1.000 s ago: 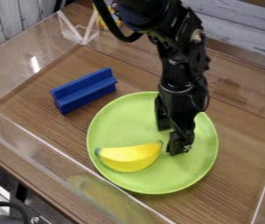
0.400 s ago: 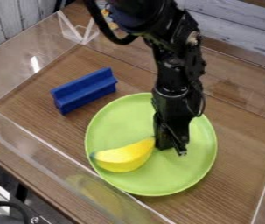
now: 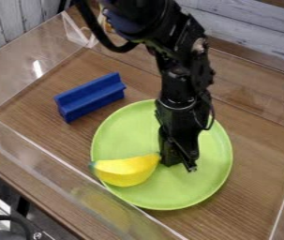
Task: Remove the banana from inside the green plate and put it on the table
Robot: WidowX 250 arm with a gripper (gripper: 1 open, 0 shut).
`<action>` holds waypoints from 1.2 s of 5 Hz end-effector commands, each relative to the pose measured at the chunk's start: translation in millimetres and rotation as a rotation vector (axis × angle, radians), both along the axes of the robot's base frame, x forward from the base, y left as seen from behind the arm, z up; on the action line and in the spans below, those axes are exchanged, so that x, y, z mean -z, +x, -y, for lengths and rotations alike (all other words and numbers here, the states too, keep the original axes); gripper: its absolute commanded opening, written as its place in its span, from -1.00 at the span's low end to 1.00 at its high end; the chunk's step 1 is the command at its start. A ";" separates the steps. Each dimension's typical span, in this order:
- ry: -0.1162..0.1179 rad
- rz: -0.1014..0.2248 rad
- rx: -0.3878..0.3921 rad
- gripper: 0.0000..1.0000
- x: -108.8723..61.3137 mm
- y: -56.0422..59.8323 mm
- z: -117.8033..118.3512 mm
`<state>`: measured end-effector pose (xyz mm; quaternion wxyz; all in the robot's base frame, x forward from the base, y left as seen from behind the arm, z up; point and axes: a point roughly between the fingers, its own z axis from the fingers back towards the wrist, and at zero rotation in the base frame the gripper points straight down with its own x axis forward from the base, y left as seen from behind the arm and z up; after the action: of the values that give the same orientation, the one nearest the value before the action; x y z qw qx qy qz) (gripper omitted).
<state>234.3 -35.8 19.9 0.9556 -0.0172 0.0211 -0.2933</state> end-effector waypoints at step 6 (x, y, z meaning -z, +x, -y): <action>-0.044 0.048 -0.118 -1.00 -15.8 -9.6 -8.2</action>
<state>221.1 -28.9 26.5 0.9701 -0.0353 0.0103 -0.2400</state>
